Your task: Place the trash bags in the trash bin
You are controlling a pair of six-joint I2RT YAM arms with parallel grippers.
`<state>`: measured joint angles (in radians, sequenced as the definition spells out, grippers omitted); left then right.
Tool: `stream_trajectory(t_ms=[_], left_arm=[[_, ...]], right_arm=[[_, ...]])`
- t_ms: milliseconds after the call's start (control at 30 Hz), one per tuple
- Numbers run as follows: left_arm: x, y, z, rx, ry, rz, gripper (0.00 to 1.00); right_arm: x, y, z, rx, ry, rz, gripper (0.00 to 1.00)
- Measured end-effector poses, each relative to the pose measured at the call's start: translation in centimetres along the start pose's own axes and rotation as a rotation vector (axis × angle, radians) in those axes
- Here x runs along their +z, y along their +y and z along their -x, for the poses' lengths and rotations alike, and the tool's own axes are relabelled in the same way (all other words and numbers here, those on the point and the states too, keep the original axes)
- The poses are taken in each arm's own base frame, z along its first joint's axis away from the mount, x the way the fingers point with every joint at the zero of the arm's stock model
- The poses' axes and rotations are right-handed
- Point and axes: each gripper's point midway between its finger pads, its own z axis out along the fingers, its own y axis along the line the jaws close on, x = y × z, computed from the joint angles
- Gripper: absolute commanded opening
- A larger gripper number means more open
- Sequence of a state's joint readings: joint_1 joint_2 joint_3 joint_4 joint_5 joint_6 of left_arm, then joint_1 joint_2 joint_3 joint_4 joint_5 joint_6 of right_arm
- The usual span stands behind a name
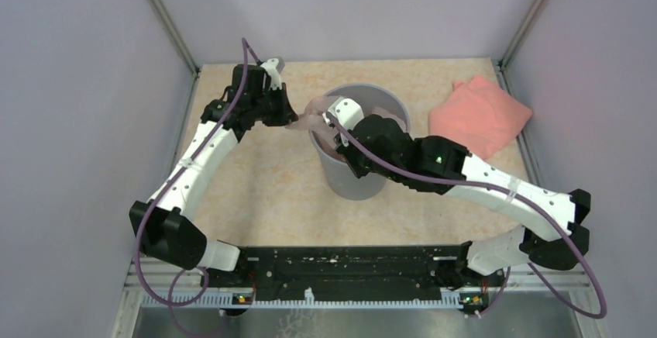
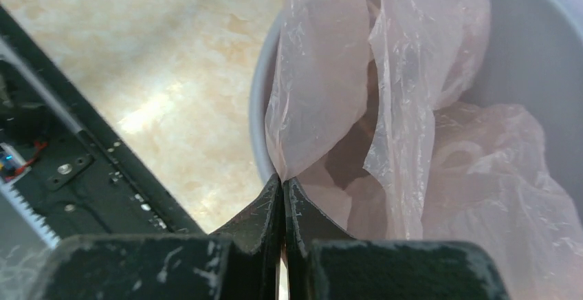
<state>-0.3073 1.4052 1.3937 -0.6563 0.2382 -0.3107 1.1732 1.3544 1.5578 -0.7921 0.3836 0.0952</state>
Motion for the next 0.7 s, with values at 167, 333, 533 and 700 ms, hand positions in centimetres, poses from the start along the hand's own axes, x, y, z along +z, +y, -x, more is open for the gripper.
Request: stream_trajectory(t_ms=[167, 333, 533, 700], left_arm=[[0.0, 0.0, 0.1, 0.0, -0.002, -0.001, 0.0], [0.3, 0.0, 0.0, -0.002, 0.0, 0.0, 0.0], [1.2, 0.3, -0.5, -0.02, 0.018, 0.004, 0.0], [1.9, 0.6, -0.6, -0.032, 0.021, 0.009, 0.0]], right_arm=[[-1.3, 1.9, -0.6, 0.032, -0.014, 0.104, 0.0], [-0.8, 3.6, -3.6, 0.044, 0.034, 0.168, 0.0], [0.5, 4.1, -6.6, 0.058, 0.098, 0.166, 0.15], [0.2, 4.1, -6.0, 0.079, 0.081, 0.171, 0.43]])
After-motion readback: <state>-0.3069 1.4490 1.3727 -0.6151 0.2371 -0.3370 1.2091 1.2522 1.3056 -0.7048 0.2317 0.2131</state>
